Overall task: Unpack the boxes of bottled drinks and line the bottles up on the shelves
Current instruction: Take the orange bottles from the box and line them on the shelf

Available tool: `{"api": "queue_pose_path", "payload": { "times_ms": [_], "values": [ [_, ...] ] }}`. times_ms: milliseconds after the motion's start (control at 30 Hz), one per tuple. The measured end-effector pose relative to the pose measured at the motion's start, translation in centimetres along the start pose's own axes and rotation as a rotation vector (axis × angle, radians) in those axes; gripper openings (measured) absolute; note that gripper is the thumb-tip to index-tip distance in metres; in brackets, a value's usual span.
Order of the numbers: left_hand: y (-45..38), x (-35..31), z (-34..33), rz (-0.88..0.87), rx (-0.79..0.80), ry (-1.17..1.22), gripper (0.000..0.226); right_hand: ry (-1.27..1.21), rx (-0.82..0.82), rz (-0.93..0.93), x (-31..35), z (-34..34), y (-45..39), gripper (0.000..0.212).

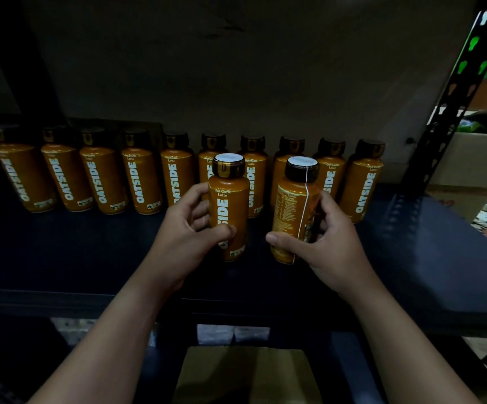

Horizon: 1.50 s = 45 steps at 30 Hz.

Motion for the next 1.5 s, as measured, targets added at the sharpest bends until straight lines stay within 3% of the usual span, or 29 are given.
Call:
{"api": "queue_pose_path", "payload": {
  "times_ms": [233,400,567,800,967,1100,1233,1400,1500],
  "values": [
    [0.0,0.1,0.0,-0.005,0.0,0.001,0.063,0.016,-0.019,0.011,0.1,-0.1,0.0,0.074],
    [0.0,0.0,-0.1,-0.002,0.004,0.002,0.063,0.031,-0.028,-0.043,-0.5,0.2,-0.1,0.101],
    [0.1,-0.1,-0.3,0.015,0.025,0.002,0.063,-0.215,0.13,-0.133,-1.4,0.4,-0.1,0.088],
    [0.2,-0.3,-0.5,0.017,0.026,-0.01,0.063,-0.076,0.018,-0.098,-0.8,0.1,-0.2,0.076],
    [0.2,-0.3,-0.4,0.021,0.028,-0.026,0.065,0.027,0.05,-0.097,-0.9,-0.3,-0.2,0.099],
    [0.1,-0.3,-0.5,0.026,0.02,-0.042,0.067,-0.13,0.104,-0.115,-1.0,0.0,-0.3,0.09],
    [0.0,-0.2,-0.3,0.033,0.013,-0.036,0.079,-0.045,0.057,-0.103,-1.0,0.0,-0.2,0.081],
    [0.1,-0.2,-0.4,0.013,0.022,-0.047,0.08,0.034,-0.015,-0.096,-0.9,0.0,-0.2,0.112],
    [0.1,-0.3,-0.4,-0.003,0.023,-0.058,0.077,0.039,-0.024,-0.085,-0.8,0.1,-0.2,0.116]
  ]
}}
Point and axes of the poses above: each hand's wrist, its own y-axis away from the middle knuckle, its own z-axis out of the back of the hand, x = y × z, the point moved 6 cm from there along -y, towards the middle knuckle, and after that the axes turned 3 degrees about -x, right-handed, at the moved point
